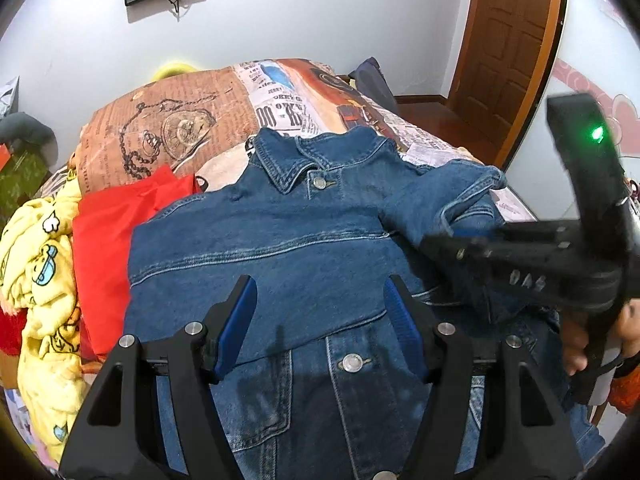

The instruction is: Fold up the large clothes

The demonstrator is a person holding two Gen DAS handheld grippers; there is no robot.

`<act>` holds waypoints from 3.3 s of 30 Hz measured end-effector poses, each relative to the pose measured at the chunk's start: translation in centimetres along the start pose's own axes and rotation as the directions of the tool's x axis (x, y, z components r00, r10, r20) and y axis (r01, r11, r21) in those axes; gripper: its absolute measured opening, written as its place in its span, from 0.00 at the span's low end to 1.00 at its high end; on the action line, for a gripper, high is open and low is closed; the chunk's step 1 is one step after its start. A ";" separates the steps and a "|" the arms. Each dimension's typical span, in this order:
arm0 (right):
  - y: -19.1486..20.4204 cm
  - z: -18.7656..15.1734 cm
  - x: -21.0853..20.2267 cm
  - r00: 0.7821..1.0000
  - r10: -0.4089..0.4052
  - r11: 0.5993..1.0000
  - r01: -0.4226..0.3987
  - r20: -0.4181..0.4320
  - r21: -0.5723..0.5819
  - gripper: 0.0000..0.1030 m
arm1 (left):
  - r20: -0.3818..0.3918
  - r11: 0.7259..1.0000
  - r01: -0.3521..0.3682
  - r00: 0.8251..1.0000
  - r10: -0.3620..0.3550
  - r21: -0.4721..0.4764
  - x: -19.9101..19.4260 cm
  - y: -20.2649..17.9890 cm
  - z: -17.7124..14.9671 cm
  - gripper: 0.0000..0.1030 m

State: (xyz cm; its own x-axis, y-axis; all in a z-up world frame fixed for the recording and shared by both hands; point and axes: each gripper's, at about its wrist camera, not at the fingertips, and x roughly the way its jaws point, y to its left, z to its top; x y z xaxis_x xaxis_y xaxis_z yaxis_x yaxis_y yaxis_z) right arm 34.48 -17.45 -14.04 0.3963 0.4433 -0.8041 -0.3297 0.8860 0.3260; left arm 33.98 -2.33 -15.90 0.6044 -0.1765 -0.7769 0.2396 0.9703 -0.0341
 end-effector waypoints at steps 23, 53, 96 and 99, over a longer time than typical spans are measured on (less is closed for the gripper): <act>-2.5 -0.2 -6.9 0.997 -0.071 0.997 0.072 0.026 -0.039 0.65 | 0.040 0.994 -0.005 0.999 0.001 0.112 -2.3 -3.9 1.3 0.63; -16.2 -5.1 -10.6 0.967 -0.239 0.952 0.216 0.088 0.215 0.72 | -0.183 0.933 0.103 0.982 -0.041 0.345 15.5 -19.7 9.6 0.38; -6.6 -2.7 -2.0 0.951 -0.303 0.953 0.303 -0.053 -0.001 0.74 | -0.051 0.969 0.004 0.999 -0.017 -0.246 1.9 13.8 -3.8 0.04; -6.3 -2.9 -1.9 0.948 -0.315 0.949 0.316 -0.048 -0.002 0.74 | -0.095 0.961 0.014 0.995 -0.042 -0.278 2.6 14.5 -6.1 0.06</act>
State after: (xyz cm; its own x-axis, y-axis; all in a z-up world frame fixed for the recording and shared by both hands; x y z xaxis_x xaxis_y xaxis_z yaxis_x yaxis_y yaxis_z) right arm 33.30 -24.24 -15.99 0.4381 0.1342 -0.8888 -0.1892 0.9804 0.0548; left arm 34.42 12.30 -22.21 0.5185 -0.2005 -0.8312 0.0273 0.9755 -0.2182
